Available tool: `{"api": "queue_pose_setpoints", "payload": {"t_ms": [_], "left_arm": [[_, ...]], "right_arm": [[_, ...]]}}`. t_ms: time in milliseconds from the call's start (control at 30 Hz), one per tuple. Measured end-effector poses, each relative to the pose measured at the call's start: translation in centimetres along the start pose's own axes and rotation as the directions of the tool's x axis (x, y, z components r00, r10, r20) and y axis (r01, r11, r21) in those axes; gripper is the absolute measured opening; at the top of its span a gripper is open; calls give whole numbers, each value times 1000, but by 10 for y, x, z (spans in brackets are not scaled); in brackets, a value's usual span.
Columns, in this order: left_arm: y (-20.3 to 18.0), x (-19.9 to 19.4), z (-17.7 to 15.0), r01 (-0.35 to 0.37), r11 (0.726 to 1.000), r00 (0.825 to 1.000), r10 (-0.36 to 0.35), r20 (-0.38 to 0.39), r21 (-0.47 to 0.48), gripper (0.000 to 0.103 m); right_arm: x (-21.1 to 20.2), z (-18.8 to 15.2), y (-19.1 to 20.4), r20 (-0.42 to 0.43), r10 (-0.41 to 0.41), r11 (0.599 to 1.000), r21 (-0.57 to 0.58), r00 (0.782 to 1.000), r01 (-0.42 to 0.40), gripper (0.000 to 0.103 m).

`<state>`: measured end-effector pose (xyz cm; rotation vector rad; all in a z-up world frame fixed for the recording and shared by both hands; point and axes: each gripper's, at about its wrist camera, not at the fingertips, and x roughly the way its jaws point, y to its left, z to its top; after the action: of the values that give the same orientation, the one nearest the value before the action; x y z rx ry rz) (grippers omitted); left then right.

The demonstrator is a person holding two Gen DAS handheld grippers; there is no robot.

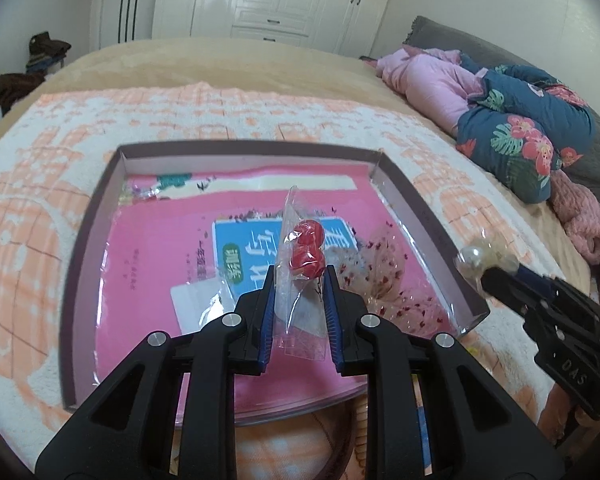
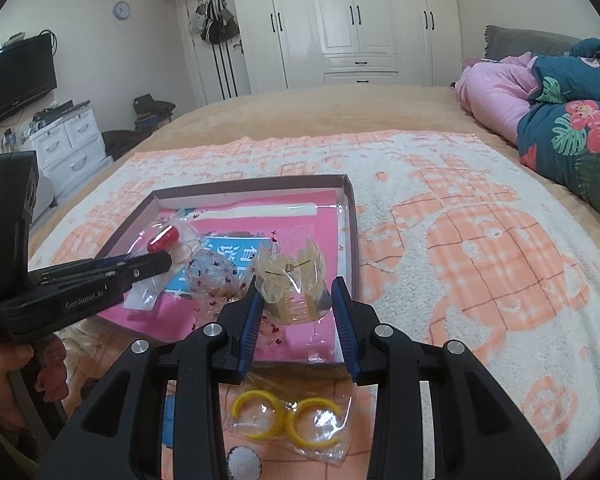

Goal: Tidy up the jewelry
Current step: 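Carry the red bead bag with the left tool over the box while the right tool releases the bottle inside, then lower the red bead earring bag into the box and open the left tool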

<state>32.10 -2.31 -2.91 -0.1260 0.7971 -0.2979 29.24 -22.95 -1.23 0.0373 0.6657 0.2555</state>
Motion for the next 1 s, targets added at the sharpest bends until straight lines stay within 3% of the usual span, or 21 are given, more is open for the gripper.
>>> {"api": "queue_pose_setpoints", "payload": {"t_ms": [733, 867, 1000], "left_arm": [[6, 8, -8, -6, 1000, 999, 5, -46, -11, 16], [8, 6, -9, -11, 1000, 999, 11, -43, -17, 21], [11, 1, -11, -15, 1000, 999, 14, -37, -21, 22]], "right_arm": [[73, 12, 3, -132, -20, 997, -72, 991, 10, 33], [73, 9, 4, -140, -21, 997, -73, 990, 11, 34], [67, 10, 5, -120, -16, 998, -69, 993, 8, 43]]}}
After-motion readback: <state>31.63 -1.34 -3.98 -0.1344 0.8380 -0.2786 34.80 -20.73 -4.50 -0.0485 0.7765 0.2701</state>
